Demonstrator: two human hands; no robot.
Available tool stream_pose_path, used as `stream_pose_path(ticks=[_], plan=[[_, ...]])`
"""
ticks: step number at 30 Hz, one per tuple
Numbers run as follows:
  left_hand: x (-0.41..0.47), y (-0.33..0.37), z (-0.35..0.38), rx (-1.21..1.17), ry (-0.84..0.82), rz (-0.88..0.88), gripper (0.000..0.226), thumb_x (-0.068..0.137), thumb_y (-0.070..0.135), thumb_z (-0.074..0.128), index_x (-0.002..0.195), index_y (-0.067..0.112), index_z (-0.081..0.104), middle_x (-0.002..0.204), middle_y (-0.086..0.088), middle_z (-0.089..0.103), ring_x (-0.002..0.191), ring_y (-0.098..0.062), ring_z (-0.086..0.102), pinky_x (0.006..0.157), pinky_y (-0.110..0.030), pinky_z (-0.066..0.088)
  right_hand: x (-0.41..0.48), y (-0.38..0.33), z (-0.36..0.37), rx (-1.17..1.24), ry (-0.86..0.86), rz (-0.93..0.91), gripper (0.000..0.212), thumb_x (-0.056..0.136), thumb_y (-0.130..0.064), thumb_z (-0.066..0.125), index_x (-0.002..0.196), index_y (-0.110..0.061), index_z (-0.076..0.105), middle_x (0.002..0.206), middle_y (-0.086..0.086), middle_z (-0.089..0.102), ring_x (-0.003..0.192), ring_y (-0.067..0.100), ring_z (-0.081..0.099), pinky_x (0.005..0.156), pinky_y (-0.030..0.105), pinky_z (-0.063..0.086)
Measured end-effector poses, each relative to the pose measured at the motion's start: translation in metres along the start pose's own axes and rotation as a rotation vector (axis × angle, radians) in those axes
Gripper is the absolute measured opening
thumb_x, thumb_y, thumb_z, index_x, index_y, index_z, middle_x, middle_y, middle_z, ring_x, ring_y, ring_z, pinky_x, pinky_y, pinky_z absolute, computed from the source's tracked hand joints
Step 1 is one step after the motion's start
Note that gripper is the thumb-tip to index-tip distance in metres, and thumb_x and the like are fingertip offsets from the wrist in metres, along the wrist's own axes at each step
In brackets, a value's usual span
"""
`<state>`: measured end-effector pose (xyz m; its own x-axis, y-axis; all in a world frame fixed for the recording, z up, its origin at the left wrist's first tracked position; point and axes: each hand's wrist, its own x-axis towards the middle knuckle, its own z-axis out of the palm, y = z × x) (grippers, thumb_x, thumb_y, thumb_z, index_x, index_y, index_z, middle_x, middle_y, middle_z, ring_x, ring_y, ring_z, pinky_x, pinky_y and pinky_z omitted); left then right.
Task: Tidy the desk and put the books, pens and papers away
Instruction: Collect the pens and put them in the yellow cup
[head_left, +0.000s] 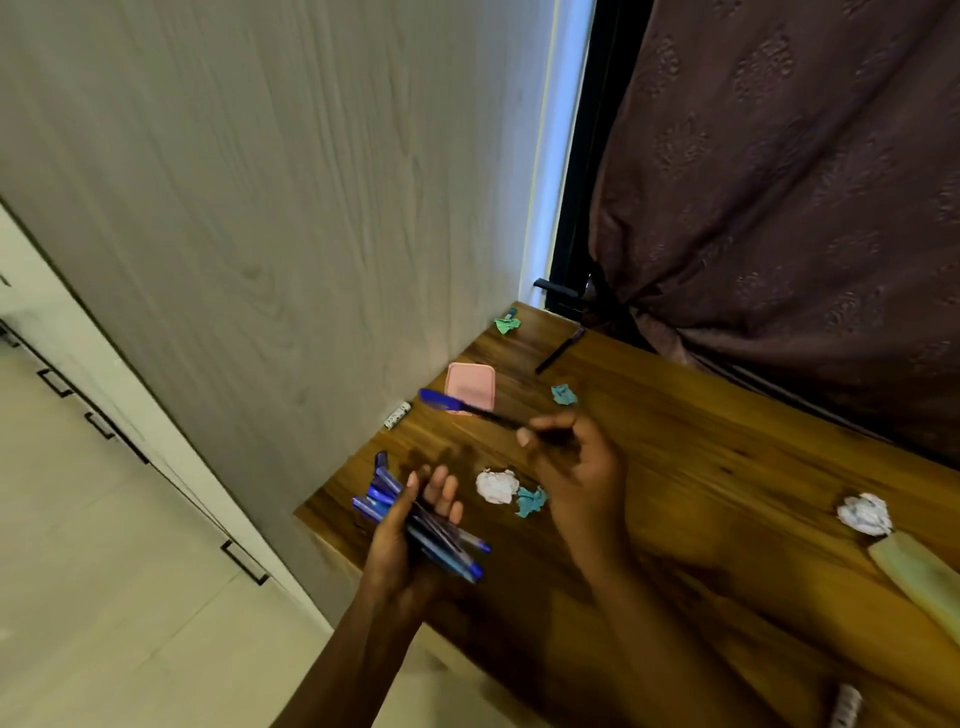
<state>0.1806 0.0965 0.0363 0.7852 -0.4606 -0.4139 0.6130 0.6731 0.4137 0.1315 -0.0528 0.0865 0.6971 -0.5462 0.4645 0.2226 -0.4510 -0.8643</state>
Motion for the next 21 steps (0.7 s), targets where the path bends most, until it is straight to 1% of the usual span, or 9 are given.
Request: stream_pose_path(ticks=[2, 4, 6, 8, 10, 12, 16, 18, 21], plan=[[-0.001, 0.007, -0.006, -0.021, -0.033, 0.013, 0.046, 0.071, 0.031, 0.074, 0.111, 0.012, 0.063, 0.099, -0.005, 0.073, 0.089, -0.017, 0.071, 0.086, -0.035, 0.053, -0.030, 0.000, 0.023, -0.051, -0.087, 0.048, 0.024, 0.079, -0.014, 0.072, 0.083, -0.032, 0.058, 0.085, -0.016, 0.063, 0.084, -0.001, 0.062, 0.071, 0.015, 0.053], [-0.003, 0.014, -0.013, -0.055, -0.072, 0.026, 0.068, 0.049, 0.031, 0.091, 0.109, 0.012, 0.066, 0.100, -0.005, 0.072, 0.090, -0.018, 0.070, 0.085, -0.036, 0.056, -0.054, 0.004, 0.045, -0.128, -0.211, 0.051, 0.013, 0.078, -0.025, 0.071, 0.081, -0.028, 0.059, 0.081, -0.023, 0.059, 0.083, -0.006, 0.060, 0.070, 0.011, 0.050], [-0.007, 0.021, -0.022, -0.061, -0.074, 0.052, 0.047, 0.061, 0.025, 0.085, 0.103, 0.013, 0.067, 0.090, -0.003, 0.072, 0.082, -0.014, 0.070, 0.073, -0.031, 0.059, -0.068, 0.004, 0.059, -0.110, -0.368, 0.072, 0.023, 0.078, -0.050, 0.063, 0.080, -0.027, 0.061, 0.077, -0.021, 0.059, 0.082, -0.003, 0.060, 0.069, 0.013, 0.050], [-0.011, 0.030, -0.032, -0.058, 0.012, 0.079, 0.010, 0.085, 0.018, 0.061, 0.094, 0.014, 0.064, 0.081, 0.000, 0.069, 0.072, -0.011, 0.066, 0.065, -0.027, 0.058, -0.069, 0.001, 0.067, -0.093, -0.410, 0.130, 0.035, 0.078, -0.061, 0.057, 0.082, -0.027, 0.061, 0.077, -0.017, 0.061, 0.081, -0.002, 0.060, 0.069, 0.014, 0.051], [-0.014, 0.038, -0.047, -0.075, 0.063, 0.113, 0.013, 0.092, 0.016, 0.050, 0.087, 0.016, 0.062, 0.075, 0.002, 0.063, 0.067, -0.010, 0.062, 0.064, -0.026, 0.057, -0.060, 0.005, 0.076, -0.116, -0.377, 0.202, 0.020, 0.083, -0.044, 0.063, 0.086, -0.025, 0.061, 0.079, -0.017, 0.059, 0.078, -0.004, 0.057, 0.068, 0.009, 0.046], [-0.018, 0.046, -0.057, -0.078, 0.106, 0.137, 0.013, 0.091, 0.017, 0.051, 0.084, 0.017, 0.062, 0.073, 0.002, 0.062, 0.064, -0.009, 0.061, 0.064, -0.026, 0.057, -0.047, 0.018, 0.089, -0.260, -0.446, 0.263, 0.011, 0.088, -0.030, 0.062, 0.094, -0.021, 0.061, 0.088, -0.013, 0.061, 0.082, -0.003, 0.057, 0.069, 0.009, 0.045], [-0.026, 0.054, -0.072, -0.047, 0.129, 0.147, 0.011, 0.084, 0.025, 0.057, 0.084, 0.016, 0.063, 0.072, 0.002, 0.062, 0.064, -0.010, 0.062, 0.064, -0.025, 0.057, -0.038, 0.032, 0.127, -0.592, -0.711, 0.303, 0.033, 0.088, -0.035, 0.061, 0.111, -0.012, 0.057, 0.109, 0.006, 0.063, 0.106, 0.022, 0.058, 0.088, 0.031, 0.045], [-0.029, 0.056, -0.075, -0.026, 0.121, 0.134, 0.014, 0.081, 0.029, 0.059, 0.086, 0.016, 0.063, 0.073, 0.001, 0.063, 0.065, -0.011, 0.063, 0.065, -0.025, 0.056, -0.039, 0.031, 0.141, -0.771, -0.741, 0.251, 0.035, 0.090, -0.031, 0.058, 0.116, -0.008, 0.054, 0.115, 0.011, 0.060, 0.111, 0.025, 0.055, 0.090, 0.033, 0.042], [-0.028, 0.057, -0.077, -0.015, 0.107, 0.087, 0.017, 0.081, 0.027, 0.058, 0.085, 0.013, 0.068, 0.077, -0.001, 0.067, 0.069, -0.014, 0.066, 0.068, -0.028, 0.057, -0.037, 0.028, 0.147, -0.855, -0.724, 0.283, 0.033, 0.089, -0.030, 0.060, 0.112, -0.006, 0.057, 0.117, 0.012, 0.059, 0.111, 0.027, 0.055, 0.091, 0.035, 0.042]])
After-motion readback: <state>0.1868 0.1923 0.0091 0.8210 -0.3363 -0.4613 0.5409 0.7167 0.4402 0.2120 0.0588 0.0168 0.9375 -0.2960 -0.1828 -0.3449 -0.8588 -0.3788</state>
